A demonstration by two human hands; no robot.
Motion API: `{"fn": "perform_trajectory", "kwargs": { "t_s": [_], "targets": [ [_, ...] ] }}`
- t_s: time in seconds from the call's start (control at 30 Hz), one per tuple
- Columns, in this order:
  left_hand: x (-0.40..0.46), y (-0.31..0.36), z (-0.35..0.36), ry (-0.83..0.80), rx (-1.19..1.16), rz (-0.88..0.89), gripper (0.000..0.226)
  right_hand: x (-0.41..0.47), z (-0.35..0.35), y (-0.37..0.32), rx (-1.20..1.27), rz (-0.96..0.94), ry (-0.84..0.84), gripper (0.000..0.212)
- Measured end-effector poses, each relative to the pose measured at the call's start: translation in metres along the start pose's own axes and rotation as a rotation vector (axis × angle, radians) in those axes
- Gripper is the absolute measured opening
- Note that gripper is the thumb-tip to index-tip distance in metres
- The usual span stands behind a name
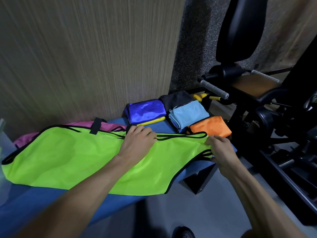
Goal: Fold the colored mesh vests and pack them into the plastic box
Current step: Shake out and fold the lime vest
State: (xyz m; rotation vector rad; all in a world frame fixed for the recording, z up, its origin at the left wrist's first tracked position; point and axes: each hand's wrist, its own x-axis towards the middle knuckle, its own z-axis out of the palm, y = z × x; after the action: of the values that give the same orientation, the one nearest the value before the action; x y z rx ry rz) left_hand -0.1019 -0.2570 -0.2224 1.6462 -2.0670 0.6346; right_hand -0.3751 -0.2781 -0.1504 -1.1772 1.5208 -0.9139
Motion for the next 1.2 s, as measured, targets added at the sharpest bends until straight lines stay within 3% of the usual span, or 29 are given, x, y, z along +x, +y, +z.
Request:
{"fn": "perform_trajectory", "kwargs": {
  "t_s": [0.1, 0.27, 0.4, 0.5, 0.6, 0.73, 0.83, 0.9, 1.2],
  "targets": [
    [0.006, 0.003, 0.006, -0.082, -0.035, -0.084, 0.031, 0.003, 0.006, 0.001, -0.037, 0.001, 0.025, 0.009],
    [0.006, 0.007, 0.007, -0.114, -0.007, -0.128, 0.024, 0.007, 0.012, 0.001, -0.084, -0.002, 0.061, 0.022],
    [-0.001, 0.016, -0.014, 0.004, -0.123, 0.013, 0.015, 0.009, 0.016, 0.003, -0.221, -0.090, 0.062, 0.036],
    [-0.019, 0.005, -0.039, -0.010, -0.166, 0.078, 0.015, 0.010, 0.018, 0.005, -0.299, -0.169, 0.089, 0.045],
    [-0.034, -0.034, -0.052, -0.022, -0.130, -0.160, 0.017, 0.008, 0.018, 0.004, -0.338, -0.214, 0.102, 0.040],
    [-0.045, -0.067, -0.056, -0.204, -0.104, -0.383, 0.011, 0.005, 0.018, 0.001, -0.321, -0.248, 0.095, 0.045],
    [-0.040, -0.065, -0.046, -0.268, -0.113, -0.485, 0.039, 0.005, 0.017, 0.002, -0.293, -0.259, 0.090, 0.046],
    [-0.028, -0.058, -0.043, -0.296, -0.141, -0.552, 0.042, 0.005, 0.017, 0.002, -0.293, -0.261, 0.089, 0.046],
    [-0.012, -0.052, -0.033, -0.292, -0.244, -0.526, 0.031, 0.008, 0.017, 0.001, -0.297, -0.283, 0.061, 0.046]
  ]
}}
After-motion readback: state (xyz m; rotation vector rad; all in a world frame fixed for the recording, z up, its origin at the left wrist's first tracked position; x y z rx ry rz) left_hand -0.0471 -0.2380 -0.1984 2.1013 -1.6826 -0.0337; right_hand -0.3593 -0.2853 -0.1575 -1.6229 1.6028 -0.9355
